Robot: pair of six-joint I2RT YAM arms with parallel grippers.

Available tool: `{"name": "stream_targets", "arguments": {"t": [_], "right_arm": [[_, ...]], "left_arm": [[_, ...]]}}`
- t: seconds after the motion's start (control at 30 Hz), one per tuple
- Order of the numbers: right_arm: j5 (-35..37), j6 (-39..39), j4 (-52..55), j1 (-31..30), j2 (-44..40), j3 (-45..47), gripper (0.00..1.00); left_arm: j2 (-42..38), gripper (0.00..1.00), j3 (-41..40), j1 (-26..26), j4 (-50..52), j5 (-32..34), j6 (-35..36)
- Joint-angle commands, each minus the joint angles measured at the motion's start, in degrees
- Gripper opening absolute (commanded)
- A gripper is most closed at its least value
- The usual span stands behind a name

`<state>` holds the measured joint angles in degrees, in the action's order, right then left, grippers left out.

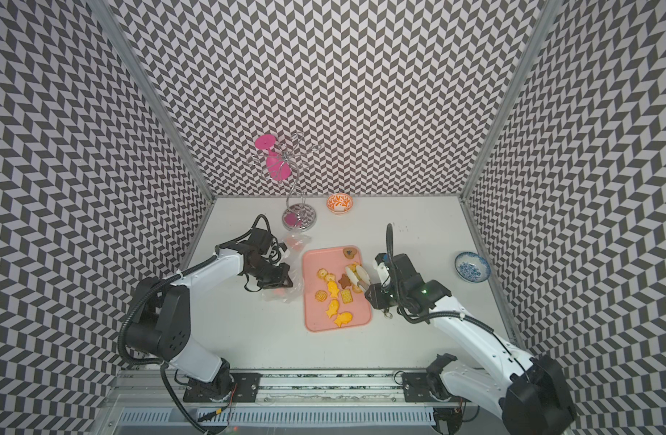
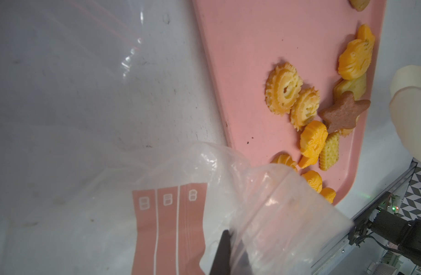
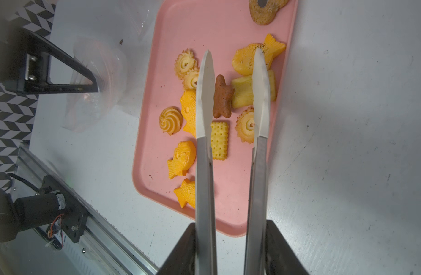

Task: Put the cookies into a resealable bag to prevent moisture
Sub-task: Pick up the cookie from the tray.

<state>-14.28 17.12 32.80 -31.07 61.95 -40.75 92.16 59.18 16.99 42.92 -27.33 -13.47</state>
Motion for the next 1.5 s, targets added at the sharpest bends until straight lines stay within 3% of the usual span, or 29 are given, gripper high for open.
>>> {"name": "stream_targets", "arguments": {"t": [0.0,0.6,0.83,1.0,1.47], "right_arm": [[-3.4,-1.0,-5.2,-0.3,1.8,0.0,0.42],[-9.2,-4.0,-10.0,-0.3,9.4,0.0,0.37],[-11.4,-4.8,-11.6,-0.2,12.0,0.1,0.28],[-12.3,-4.7,-12.0,-0.2,11.5,-0.4,0.18],[-13.6,-2.9,-10.7,2.4,5.5,-7.4,0.08]], "left_arm": [[-0.3,0.0,0.4,0.3,-0.9,-0.4,1.1],[-1.0,0.0,-1.4,0.3,-1.8,-0.2,1.2],[-1.4,0.0,-1.6,0.4,-1.7,-0.1,1.0],[-1.7,0.0,-2.3,0.4,-1.9,-0.2,0.9],[-2.2,0.0,1.3,0.4,0.0,-0.9,0.2]]}}
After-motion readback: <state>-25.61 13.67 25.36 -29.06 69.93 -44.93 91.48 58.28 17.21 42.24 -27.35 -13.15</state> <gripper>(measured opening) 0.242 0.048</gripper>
